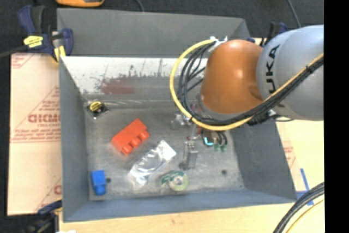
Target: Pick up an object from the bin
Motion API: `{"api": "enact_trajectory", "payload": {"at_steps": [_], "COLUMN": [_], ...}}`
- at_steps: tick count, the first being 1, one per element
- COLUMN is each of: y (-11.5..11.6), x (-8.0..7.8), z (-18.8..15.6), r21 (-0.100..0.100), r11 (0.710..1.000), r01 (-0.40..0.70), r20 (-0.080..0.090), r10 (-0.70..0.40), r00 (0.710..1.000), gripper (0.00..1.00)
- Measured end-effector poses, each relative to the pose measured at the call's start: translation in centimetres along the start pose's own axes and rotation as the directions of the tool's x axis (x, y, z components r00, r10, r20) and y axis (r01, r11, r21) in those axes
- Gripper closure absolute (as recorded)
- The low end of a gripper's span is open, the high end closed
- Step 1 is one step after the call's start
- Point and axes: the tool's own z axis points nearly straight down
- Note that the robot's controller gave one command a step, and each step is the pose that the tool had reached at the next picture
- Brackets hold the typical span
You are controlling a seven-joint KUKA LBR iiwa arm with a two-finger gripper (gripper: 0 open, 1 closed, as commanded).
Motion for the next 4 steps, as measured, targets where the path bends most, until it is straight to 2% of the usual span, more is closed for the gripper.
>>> {"api": "enact_trajectory", "payload": {"at_steps": [1,2,3,4], "y": [5.0,4.9,6.5,6.0], "x": [-0.5,-0.6,0.2,-0.1], "z": [11.6,11.2,1.2,-7.3], "r21": [0.003,0.002,0.004,0.006], "r11": [0.938,0.94,0.932,0.928], "r01": [0.346,0.341,0.363,0.372], "r20": [0.001,0.0,0.012,0.013], "r10": [-0.346,-0.341,-0.363,-0.372], "r00": [0.938,0.94,0.932,0.928], "gripper": [0.0,1.0,1.0,1.0]}}
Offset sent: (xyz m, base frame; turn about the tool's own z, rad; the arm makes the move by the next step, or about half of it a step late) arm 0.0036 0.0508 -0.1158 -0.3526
